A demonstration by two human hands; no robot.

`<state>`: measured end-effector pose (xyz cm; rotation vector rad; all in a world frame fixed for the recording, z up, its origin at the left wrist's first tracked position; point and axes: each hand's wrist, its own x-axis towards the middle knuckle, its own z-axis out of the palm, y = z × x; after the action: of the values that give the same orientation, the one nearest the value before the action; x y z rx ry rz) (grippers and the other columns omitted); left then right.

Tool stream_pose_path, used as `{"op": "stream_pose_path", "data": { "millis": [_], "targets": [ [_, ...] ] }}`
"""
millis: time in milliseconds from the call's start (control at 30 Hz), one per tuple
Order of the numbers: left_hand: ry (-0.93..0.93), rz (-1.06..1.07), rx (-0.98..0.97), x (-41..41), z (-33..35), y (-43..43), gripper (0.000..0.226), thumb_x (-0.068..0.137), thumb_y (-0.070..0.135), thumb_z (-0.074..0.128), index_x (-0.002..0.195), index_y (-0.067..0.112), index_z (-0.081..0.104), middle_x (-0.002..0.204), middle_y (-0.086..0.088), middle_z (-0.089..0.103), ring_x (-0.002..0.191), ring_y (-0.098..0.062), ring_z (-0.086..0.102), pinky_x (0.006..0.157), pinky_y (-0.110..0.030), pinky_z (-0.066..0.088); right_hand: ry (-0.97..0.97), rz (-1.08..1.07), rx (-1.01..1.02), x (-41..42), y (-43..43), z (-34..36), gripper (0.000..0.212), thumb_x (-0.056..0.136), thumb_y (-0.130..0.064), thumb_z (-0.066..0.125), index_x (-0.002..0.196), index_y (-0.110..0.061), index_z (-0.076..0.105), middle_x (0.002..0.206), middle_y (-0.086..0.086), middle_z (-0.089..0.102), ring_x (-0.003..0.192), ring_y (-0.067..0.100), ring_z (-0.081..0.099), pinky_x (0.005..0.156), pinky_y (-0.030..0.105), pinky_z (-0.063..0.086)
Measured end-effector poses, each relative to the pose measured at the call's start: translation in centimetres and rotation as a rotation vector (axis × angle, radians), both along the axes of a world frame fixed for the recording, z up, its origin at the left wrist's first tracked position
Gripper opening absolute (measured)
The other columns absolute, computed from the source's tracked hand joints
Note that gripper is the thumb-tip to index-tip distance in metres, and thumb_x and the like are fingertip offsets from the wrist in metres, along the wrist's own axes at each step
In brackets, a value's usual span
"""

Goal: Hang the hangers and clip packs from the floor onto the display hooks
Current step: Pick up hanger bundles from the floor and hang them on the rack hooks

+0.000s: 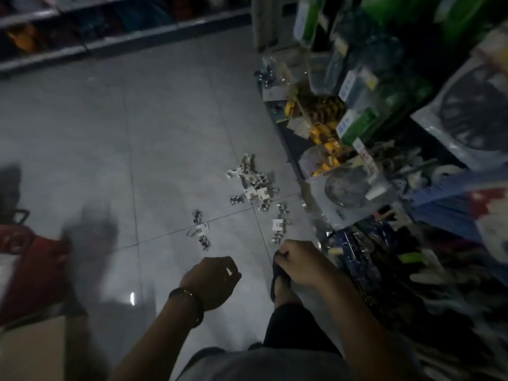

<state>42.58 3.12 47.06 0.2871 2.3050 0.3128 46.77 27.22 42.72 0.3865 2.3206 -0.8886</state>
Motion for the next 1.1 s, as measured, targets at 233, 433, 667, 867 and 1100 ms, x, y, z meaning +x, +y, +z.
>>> {"op": "stream_pose_path", "data": {
  "millis": [233,433,667,867,1100],
  "targets": [
    [-0.115,0.174,0.008,-16.1,-5.2,5.4,0.024,0.096,0.053,0.053,0.105,0.038,0.068,0.101,0.011,0.074,0.093,-0.016,0.071,0.087,-0.038,0.060,-0.063,0.064,-0.033,-19.0,5.0,-5.5,0.045,0.101,-0.044,0.059,0.137,-0.017,0.059,0.137,0.010,0.066,0.118,0.027,0.066,0.099,0.040,0.054],
    [-0.177,0.222,0.068,-30.5,-15.8,8.3,0.026,0.102,0.032,0.059,0.118,0.017,0.072,0.114,-0.005,0.075,0.108,-0.026,0.070,0.093,-0.033,0.056,-0.114,0.070,0.013,-33.7,7.6,-14.2,0.041,0.101,-0.046,0.056,0.133,-0.020,0.059,0.132,0.008,0.069,0.114,0.023,0.068,0.095,0.040,0.053],
    [-0.591,0.647,0.221,-45.9,-36.8,10.2,0.023,0.109,0.015,0.046,0.096,0.014,0.065,0.091,-0.005,0.067,0.079,-0.023,0.065,0.076,-0.040,0.057,-0.185,0.023,0.063,-47.2,7.9,-33.9,0.046,0.103,-0.037,0.057,0.141,-0.013,0.045,0.119,0.012,0.071,0.101,0.025,0.069,0.076,0.032,0.051],
    [-0.572,0.883,0.189,-56.9,-59.5,12.1,0.020,0.102,0.017,0.062,0.083,0.018,0.063,0.071,-0.003,0.067,0.065,-0.021,0.065,0.079,-0.048,0.060,-0.146,0.004,0.031,-57.5,6.4,-57.4,0.050,0.100,-0.018,0.063,0.146,-0.011,0.043,0.129,0.013,0.065,0.109,0.028,0.068,0.087,0.037,0.058],
    [-0.451,0.942,0.167,-62.7,-79.7,16.1,0.024,0.106,0.038,0.053,0.096,0.017,0.061,0.095,-0.004,0.065,0.098,-0.025,0.060,0.097,-0.045,0.054,0.079,-0.084,-0.073,-64.7,5.8,-78.1,0.065,0.086,-0.067,0.072,0.120,-0.016,0.052,0.091,-0.012,0.059,0.078,-0.001,0.060,0.073,0.029,0.060]
  ]
}}
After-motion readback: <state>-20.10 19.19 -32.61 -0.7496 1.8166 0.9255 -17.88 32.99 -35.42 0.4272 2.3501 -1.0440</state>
